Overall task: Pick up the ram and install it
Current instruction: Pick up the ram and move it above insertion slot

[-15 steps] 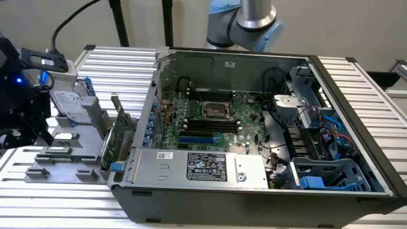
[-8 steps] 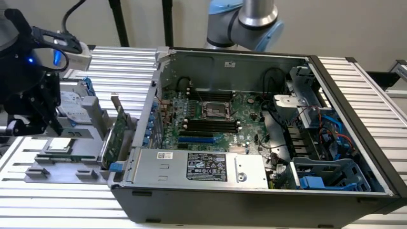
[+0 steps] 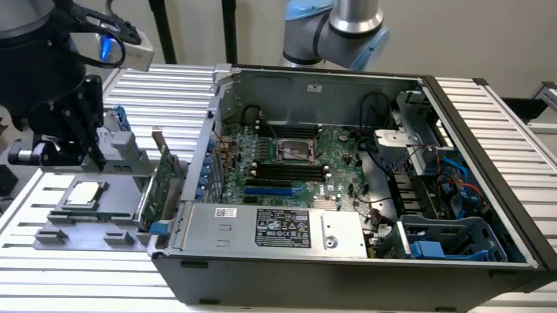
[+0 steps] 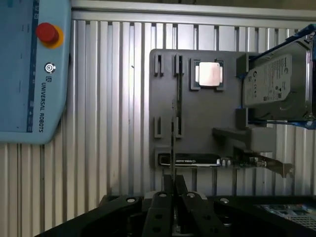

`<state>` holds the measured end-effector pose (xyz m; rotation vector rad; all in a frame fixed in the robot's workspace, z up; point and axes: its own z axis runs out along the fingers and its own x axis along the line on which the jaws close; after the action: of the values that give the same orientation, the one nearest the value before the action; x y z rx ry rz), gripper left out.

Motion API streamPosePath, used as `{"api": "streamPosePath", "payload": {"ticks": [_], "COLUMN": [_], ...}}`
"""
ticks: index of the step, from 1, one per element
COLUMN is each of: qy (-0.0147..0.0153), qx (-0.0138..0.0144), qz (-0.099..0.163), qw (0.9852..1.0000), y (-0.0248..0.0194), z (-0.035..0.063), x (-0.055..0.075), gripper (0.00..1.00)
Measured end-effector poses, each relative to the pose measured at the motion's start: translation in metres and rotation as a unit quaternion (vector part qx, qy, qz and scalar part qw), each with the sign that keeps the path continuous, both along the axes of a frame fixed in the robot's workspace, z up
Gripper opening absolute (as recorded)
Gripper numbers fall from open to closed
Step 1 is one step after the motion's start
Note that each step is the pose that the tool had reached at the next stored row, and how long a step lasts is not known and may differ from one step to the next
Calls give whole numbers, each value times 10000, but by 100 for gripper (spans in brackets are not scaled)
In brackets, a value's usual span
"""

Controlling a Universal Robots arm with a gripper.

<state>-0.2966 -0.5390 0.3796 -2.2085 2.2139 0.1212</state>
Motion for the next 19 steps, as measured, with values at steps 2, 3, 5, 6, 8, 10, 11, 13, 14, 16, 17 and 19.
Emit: {"api": "streamPosePath", "payload": {"ticks": [2, 3, 5, 6, 8, 10, 11, 13, 14, 16, 17, 19], "qy": [0, 1, 2, 2, 2, 3, 3, 3, 4, 5, 5, 7], "qx": [7, 9, 17, 22, 32, 37, 40, 44, 46, 50, 51, 54], "qz": [0, 0, 0, 0, 0, 0, 0, 0, 0, 0, 0, 0], "qw": [10000, 10000, 10000, 10000, 10000, 10000, 10000, 10000, 10000, 10000, 10000, 10000], "y": [1, 0, 0, 0, 1, 1, 2, 3, 4, 5, 6, 8], "z": [57, 77, 99, 105, 108, 110, 109, 110, 110, 110, 110, 110], "x": [90, 134, 226, 274, 363, 455, 500, 589, 634, 729, 773, 863], "gripper": [0, 0, 0, 0, 0, 0, 0, 0, 0, 0, 0, 0]}}
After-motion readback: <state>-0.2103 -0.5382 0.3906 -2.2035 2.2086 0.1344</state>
